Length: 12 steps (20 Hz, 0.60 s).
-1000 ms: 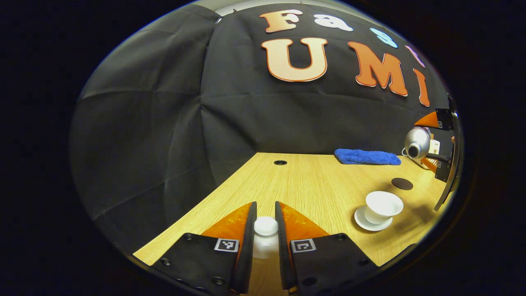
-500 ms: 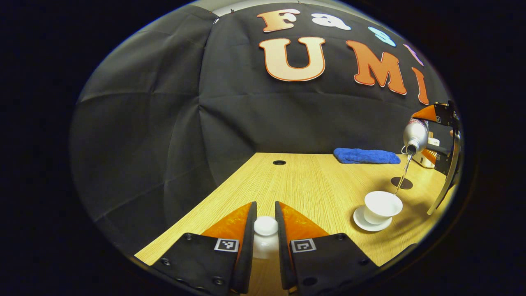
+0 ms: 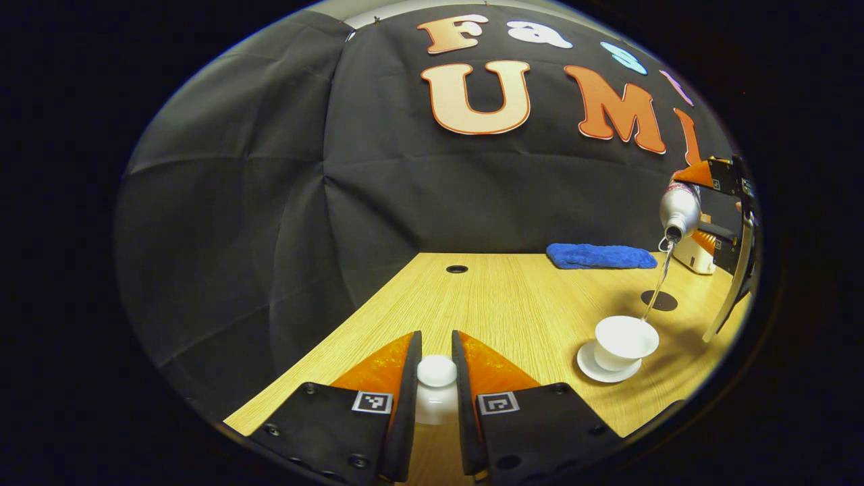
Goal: Open the teacup lid with one hand, grasp the water bottle and pour water into the teacup with the other hand; after pouring, place the water bottle on the coaster and then close the teacup lid.
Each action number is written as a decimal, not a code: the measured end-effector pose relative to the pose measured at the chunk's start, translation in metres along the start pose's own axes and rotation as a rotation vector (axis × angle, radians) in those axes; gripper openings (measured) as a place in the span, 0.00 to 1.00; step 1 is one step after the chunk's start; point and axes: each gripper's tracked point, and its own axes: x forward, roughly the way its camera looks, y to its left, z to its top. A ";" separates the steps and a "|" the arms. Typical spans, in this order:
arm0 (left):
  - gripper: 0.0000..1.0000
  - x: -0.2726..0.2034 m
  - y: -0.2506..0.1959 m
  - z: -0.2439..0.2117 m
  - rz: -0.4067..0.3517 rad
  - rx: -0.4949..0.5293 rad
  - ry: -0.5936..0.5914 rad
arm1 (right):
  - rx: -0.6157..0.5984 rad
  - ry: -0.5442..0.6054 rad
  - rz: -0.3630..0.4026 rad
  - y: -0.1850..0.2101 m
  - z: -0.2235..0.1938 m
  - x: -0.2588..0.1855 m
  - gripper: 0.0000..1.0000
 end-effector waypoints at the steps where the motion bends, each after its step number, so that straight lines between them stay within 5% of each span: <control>1: 0.32 0.000 -0.001 0.001 -0.002 0.001 -0.002 | -0.009 -0.006 -0.008 -0.003 0.002 0.001 0.77; 12: 0.32 0.001 -0.002 0.002 -0.010 0.014 -0.002 | -0.077 -0.046 -0.030 -0.006 0.009 0.005 0.77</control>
